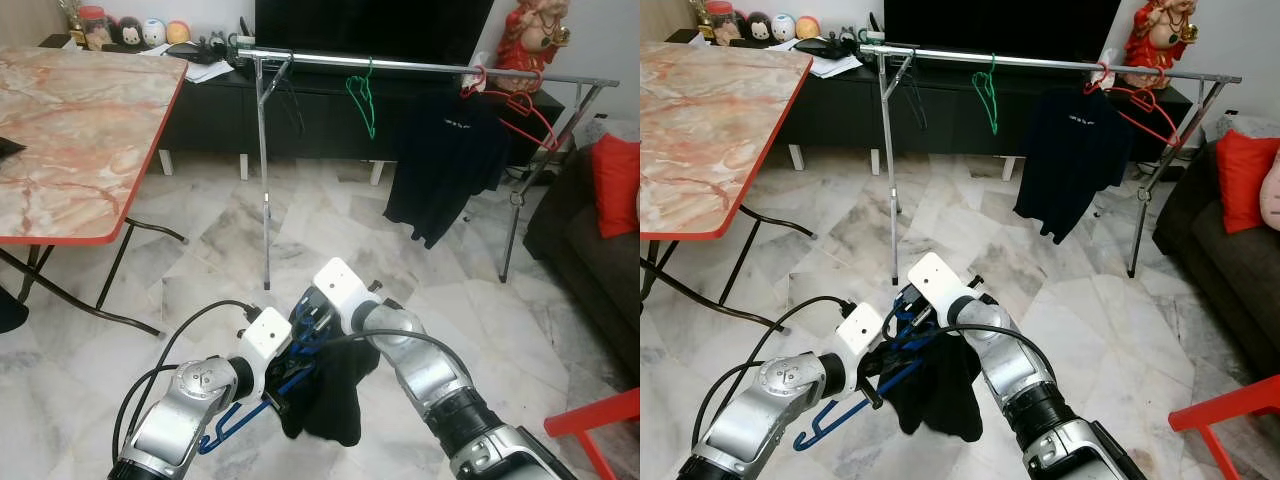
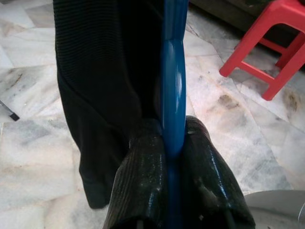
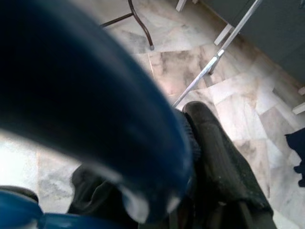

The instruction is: Hang hanger

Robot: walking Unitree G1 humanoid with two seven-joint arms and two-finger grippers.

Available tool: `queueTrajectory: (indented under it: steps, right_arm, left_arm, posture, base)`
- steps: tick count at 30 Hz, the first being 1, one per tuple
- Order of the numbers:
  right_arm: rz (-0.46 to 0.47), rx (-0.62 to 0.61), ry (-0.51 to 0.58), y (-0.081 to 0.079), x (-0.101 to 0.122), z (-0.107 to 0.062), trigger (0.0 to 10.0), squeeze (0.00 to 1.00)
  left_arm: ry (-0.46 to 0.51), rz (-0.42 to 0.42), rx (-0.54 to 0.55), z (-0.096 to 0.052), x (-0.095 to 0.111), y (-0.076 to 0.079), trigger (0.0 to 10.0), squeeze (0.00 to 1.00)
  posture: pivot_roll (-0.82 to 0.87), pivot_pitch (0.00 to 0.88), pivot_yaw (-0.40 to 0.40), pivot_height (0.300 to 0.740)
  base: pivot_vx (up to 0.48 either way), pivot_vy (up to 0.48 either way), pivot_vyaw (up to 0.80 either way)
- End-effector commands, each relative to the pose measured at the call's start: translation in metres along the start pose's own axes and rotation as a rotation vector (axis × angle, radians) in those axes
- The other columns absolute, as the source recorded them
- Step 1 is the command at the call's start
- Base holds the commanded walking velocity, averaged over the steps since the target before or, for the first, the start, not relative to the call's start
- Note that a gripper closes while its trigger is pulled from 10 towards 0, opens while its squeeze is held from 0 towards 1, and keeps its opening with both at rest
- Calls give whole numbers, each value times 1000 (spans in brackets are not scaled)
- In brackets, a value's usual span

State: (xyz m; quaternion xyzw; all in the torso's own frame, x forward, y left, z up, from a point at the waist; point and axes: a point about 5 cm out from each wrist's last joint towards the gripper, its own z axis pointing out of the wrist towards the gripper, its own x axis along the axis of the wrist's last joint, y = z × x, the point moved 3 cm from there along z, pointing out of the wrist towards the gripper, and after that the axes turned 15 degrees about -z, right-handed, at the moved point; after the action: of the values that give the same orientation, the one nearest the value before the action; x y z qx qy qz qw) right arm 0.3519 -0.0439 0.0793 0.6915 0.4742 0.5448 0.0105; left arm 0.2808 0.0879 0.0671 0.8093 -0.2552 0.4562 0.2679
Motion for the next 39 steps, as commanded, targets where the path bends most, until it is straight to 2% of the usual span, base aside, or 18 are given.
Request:
queueTrajectory:
  steps: [1,11,24,26,37,39]
  right_arm:
    - [-2,-20,18,7,5,1,10000,0]
    - [40,-42,-18,14,-4,1,10000,0]
    - [124,-77,-59,29,-18,-4,10000,0]
    - [152,-80,-42,31,-15,-4,10000,0]
    - [178,-70,29,32,7,-1,10000,0]
    - [218,-64,46,31,11,0,10000,0]
  left_arm:
    - [52,10,-52,3,11,11,10000,0]
    - [153,12,-54,2,25,13,10000,0]
    - [145,24,-86,1,19,18,10000,0]
    - [137,16,-94,2,17,19,10000,0]
    - [111,21,-119,6,12,23,10000,0]
    - [120,20,-117,7,13,24,10000,0]
  posture:
    - [23,0,-156,740]
    - [24,0,-159,740]
    - [21,0,-157,740]
    - [19,0,-154,740]
    - [19,0,-155,740]
    - [18,0,-154,740]
  base:
    - [0,0,0]
    - [0,0,0]
    - [0,0,0]
    - [0,0,0]
    - [0,0,0]
    - [0,0,0]
